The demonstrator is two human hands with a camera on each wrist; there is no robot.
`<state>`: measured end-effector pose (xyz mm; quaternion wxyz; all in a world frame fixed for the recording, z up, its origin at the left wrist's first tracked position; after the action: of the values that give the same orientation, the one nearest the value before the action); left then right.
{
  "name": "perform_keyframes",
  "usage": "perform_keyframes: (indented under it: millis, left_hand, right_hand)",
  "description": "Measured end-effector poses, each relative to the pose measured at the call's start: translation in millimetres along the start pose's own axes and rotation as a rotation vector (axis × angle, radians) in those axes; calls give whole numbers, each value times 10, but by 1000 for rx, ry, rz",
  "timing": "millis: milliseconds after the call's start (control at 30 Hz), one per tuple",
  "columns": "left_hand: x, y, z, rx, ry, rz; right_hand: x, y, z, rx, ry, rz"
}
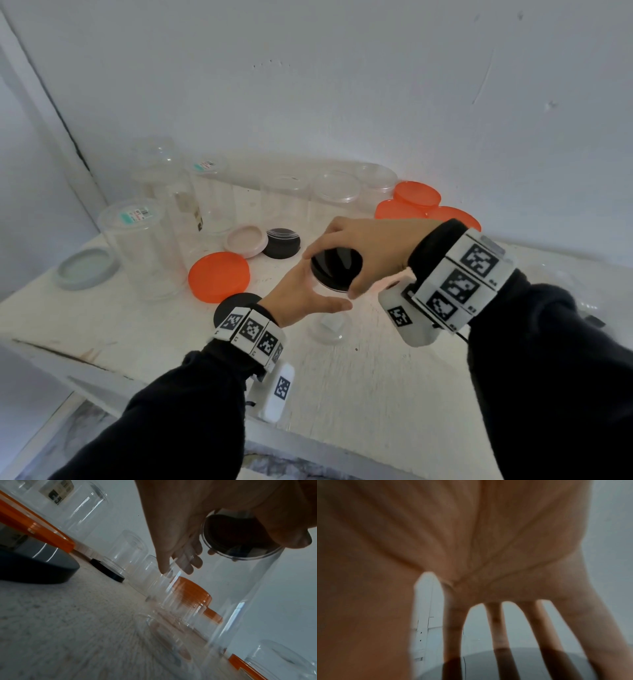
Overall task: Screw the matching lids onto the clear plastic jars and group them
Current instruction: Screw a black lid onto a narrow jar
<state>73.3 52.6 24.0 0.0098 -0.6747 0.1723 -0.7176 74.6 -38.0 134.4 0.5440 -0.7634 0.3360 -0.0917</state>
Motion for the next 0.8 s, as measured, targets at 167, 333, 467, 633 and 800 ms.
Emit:
perform_keyframes:
  millis: [167,333,467,633,800]
  left_hand:
    - [-12,10,-5,10,-6,-12]
    - [-24,-1,-12,11,-11,-32]
    - [1,4,-12,-10,-2,-25]
    - [-8,13,-3,3,8,-20]
    - [-56,28,2,21,-11,-36]
  right_hand:
    - [-10,-61,12,169,28,-92]
    - [7,-5,78,408,202,-272]
    - [81,33,30,217,164,-192]
    - [54,24,-32,86,-40,29]
    - [83,16,34,294,90,-129]
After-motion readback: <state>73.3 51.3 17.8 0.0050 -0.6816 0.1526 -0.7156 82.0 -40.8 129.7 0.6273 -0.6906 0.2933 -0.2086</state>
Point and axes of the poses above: each hand's wrist, its own z-axis towards the middle knuckle, its own y-axis out of the palm, x = y × z, the point moved 5 cm from there along z, towards the middle knuckle, and after that the axes turned 8 degrees about -y, right-handed, at the moved point
